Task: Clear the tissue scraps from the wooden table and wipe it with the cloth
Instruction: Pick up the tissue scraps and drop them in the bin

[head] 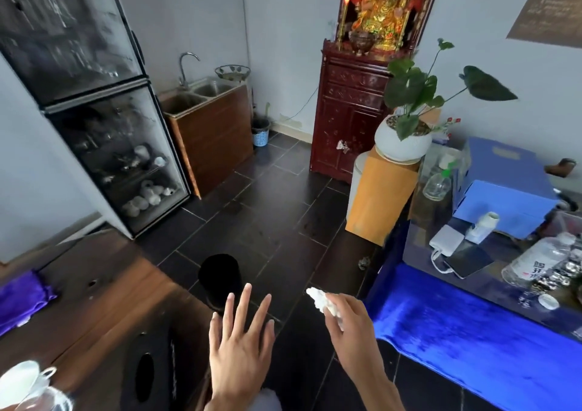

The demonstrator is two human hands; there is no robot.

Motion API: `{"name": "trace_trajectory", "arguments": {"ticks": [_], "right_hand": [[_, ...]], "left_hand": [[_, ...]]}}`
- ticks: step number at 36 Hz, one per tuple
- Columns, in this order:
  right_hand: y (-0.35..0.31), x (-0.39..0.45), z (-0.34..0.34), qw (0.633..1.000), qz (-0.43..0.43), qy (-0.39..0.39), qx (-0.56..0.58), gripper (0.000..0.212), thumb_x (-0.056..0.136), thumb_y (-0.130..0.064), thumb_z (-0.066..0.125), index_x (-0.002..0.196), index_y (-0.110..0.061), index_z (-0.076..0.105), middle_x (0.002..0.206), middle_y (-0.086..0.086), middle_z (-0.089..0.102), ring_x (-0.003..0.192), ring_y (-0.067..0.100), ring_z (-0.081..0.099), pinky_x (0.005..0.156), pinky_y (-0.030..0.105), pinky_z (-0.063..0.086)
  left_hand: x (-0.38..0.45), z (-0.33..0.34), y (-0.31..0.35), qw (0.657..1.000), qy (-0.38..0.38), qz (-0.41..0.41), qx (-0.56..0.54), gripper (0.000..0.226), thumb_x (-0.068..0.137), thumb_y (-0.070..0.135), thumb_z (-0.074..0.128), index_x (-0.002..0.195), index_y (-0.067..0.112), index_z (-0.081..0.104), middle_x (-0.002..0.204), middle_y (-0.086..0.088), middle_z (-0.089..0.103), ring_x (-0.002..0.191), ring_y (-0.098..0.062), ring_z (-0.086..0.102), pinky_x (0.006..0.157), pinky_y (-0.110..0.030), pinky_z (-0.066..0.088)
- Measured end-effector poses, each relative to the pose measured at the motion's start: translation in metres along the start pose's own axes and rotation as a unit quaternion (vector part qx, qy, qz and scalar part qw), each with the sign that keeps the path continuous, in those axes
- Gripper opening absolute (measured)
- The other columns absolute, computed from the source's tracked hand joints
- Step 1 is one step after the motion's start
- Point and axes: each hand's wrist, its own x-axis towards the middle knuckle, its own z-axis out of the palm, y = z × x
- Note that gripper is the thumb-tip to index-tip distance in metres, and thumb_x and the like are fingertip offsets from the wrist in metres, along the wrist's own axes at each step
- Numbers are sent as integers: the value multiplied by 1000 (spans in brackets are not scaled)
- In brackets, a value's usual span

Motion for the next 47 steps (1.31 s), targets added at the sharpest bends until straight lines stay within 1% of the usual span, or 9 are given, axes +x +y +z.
{"name": "trace_trajectory", "arguments": {"ticks": [10,16,22,27,31,35,38,44,47], "right_hand": [[16,117,20,996,-51,-68,8,31,93,-8,70,122,-17,68,110,-30,48,106,8,60,82,2,46],[26,201,41,993,-59,-99,15,30,94,-10,68,123,-17,68,111,-20,52,103,8,63,85,4,47],[27,281,62,990,-67,-126,9,30,94,-8,68,122,-17,69,113,-12,58,104,10,63,85,8,50],[19,347,80,983,-101,-152,9,31,94,-8,69,123,-16,68,111,-23,53,107,12,63,83,6,49],[9,388,97,975,-132,-176,18,36,92,-7,70,125,-21,67,112,-34,47,103,6,62,81,4,48],[2,424,119,965,-159,-206,26,34,94,-8,68,126,-19,66,112,-33,47,107,11,63,83,4,47],[-9,448,136,954,-181,-236,42,39,94,-9,69,126,-30,64,111,-38,49,109,11,63,82,2,45],[-32,499,170,916,-269,-289,71,80,93,-9,68,125,-76,38,124,-49,43,116,-12,50,83,-2,41],[-36,526,192,895,-298,-323,76,82,94,-10,68,122,-80,35,123,-50,42,117,-15,48,84,-4,39]], "left_hand": [[84,39,4,997,14,-74,23,54,95,53,36,145,40,56,164,4,36,150,-27,35,115,-59,38],[154,74,-6,992,30,-118,19,54,94,54,37,143,41,57,163,4,38,149,-27,39,115,-59,38],[216,95,-16,987,33,-156,16,56,101,60,23,142,44,57,164,8,35,148,-23,38,119,-47,21],[267,100,-28,984,41,-175,14,67,103,64,8,144,42,56,165,6,35,150,-24,35,119,-53,28],[291,99,-39,979,45,-197,14,62,103,63,10,149,44,48,168,7,27,154,-24,28,121,-56,28],[310,100,-48,973,49,-226,30,58,103,62,17,151,44,45,169,8,24,155,-24,26,122,-53,22],[325,101,-55,963,60,-258,46,56,101,60,26,151,44,45,169,7,25,155,-25,26,122,-52,22],[360,104,-69,939,76,-328,70,56,99,56,33,151,43,46,168,7,26,155,-24,26,122,-50,21],[380,109,-76,924,85,-365,81,55,99,56,34,151,43,45,168,7,27,155,-24,26,122,-51,22]]}}
